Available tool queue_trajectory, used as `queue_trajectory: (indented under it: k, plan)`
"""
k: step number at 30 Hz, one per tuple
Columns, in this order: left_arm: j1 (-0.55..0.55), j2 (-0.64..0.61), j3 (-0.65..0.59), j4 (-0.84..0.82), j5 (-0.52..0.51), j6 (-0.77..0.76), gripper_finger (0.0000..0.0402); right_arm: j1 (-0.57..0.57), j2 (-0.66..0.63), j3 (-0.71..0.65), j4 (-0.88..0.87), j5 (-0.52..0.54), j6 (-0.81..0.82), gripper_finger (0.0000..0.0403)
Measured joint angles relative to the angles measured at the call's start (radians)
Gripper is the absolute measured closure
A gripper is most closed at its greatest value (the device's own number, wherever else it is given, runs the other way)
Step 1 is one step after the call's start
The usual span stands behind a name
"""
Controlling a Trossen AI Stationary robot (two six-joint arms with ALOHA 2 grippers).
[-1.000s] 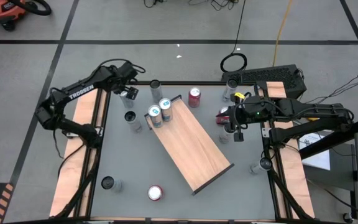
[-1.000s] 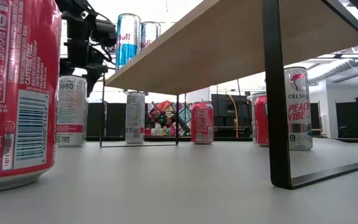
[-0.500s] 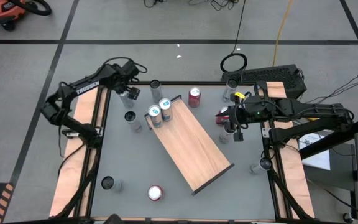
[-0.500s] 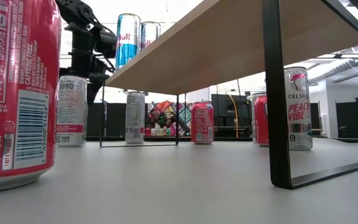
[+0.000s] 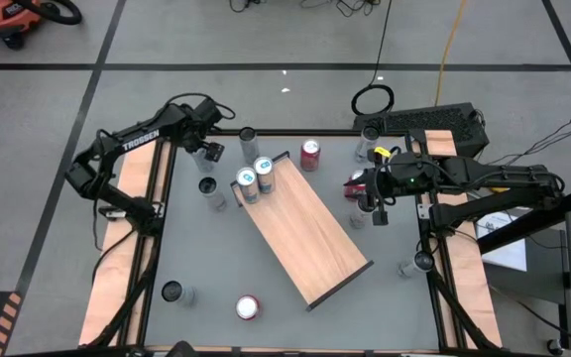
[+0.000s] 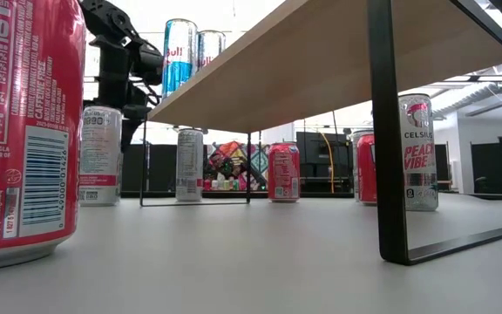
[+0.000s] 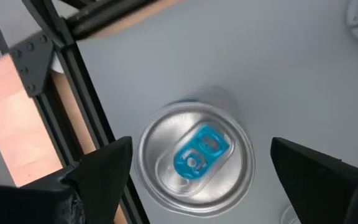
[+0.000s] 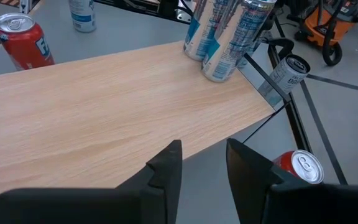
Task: Place canned beverage on shelf
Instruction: Put the silver soda can on the shelf aligned with the other silver soda cans
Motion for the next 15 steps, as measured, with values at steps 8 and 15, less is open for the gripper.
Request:
queue_trajectory:
  k: [8,15]
  plan:
    - [0.016,0.000,-0.046,0.025,-0.043,0.006,0.0034,0.000,0.000,0.000,0.000,0.000,-0.001,0.0305]
    - [0.014,-0.001,-0.046,0.091,-0.031,0.037,0.0034,0.000,0.000,0.000,0.000,0.000,-0.001,0.0305]
